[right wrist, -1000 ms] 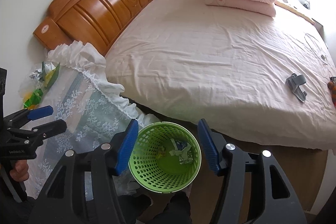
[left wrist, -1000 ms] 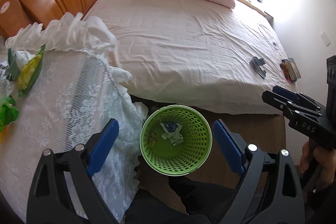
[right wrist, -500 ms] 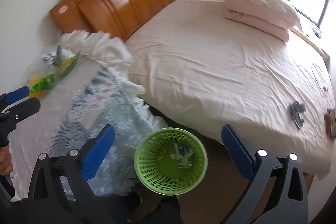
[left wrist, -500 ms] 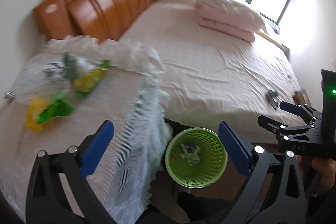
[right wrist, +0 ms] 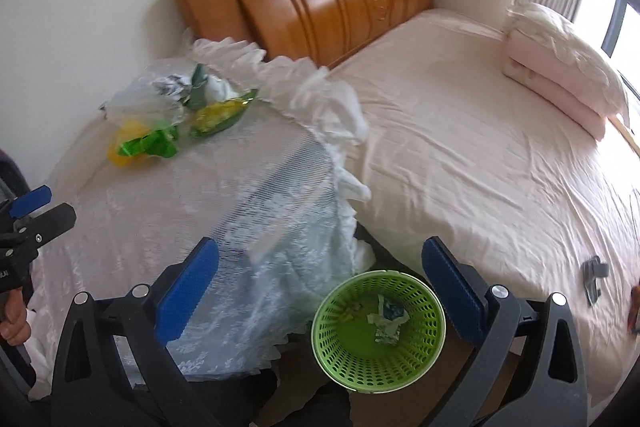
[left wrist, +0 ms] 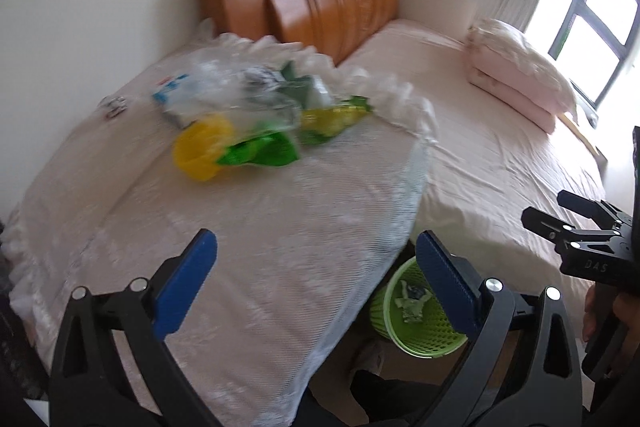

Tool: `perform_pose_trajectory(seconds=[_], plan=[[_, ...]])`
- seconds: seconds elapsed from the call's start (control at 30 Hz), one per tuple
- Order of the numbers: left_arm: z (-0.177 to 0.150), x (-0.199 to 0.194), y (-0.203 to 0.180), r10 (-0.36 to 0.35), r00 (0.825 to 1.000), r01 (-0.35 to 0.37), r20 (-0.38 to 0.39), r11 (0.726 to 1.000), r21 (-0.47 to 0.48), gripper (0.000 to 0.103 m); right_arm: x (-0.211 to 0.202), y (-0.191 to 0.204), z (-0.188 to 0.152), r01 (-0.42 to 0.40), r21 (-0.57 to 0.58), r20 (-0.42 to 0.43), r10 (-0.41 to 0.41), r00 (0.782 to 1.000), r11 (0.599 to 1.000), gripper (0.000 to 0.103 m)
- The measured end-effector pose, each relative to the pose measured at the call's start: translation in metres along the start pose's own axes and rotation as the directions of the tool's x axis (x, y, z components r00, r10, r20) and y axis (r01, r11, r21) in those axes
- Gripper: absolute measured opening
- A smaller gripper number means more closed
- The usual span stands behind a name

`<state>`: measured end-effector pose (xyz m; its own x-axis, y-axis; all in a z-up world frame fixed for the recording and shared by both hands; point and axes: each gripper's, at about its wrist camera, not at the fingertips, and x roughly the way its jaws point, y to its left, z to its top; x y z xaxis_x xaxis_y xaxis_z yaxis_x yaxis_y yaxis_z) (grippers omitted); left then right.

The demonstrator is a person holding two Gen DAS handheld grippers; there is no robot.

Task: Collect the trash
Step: 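Move both tools back over the table toward the plastic bags, then grasp the yellow mesh net with the left tool while the right tool grasps the green wrapper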

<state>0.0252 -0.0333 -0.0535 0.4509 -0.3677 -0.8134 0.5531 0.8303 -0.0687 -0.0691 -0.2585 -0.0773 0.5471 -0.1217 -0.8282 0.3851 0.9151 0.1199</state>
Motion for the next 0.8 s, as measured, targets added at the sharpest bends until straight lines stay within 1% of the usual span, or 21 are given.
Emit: perform_pose_trajectory(seconds=[0.2,0.37,0.53,0.63,0.8], plan=[[-0.005,-0.003,0.029,0.039,0.999,-0.039,0.004,0.997,-0.067,0.095,0.004,0.020,0.008,-0.022,-0.047,0.000,0.022,1.000,0.999,0.101],[-0.004,0.004,0.044,0.062,0.998,-0.061,0.003,0.994,-0.095,0.095,0.007,0.029,0.013,-0.034,-0.069,-0.002,0.034,0.999,0.997,0.101],[0.002,0.026,0.067,0.096,0.995,-0.097,-0.021,0.989,-0.114,0.095,0.013,0.036,0.017,-0.042,-0.076,-0.010,0.042,0.999,0.996,0.101],[0.009,0.041,0.080,0.119,0.993,-0.121,-0.028,0.986,-0.112,0.095,0.017,0.037,0.018,-0.039,-0.075,-0.023,0.038,0.999,0.996,0.101],[0.018,0.064,0.102,0.135,0.990,-0.138,-0.042,0.986,-0.092,0.095,0.024,0.036,0.019,-0.025,-0.054,-0.044,0.023,0.999,0.998,0.101]])
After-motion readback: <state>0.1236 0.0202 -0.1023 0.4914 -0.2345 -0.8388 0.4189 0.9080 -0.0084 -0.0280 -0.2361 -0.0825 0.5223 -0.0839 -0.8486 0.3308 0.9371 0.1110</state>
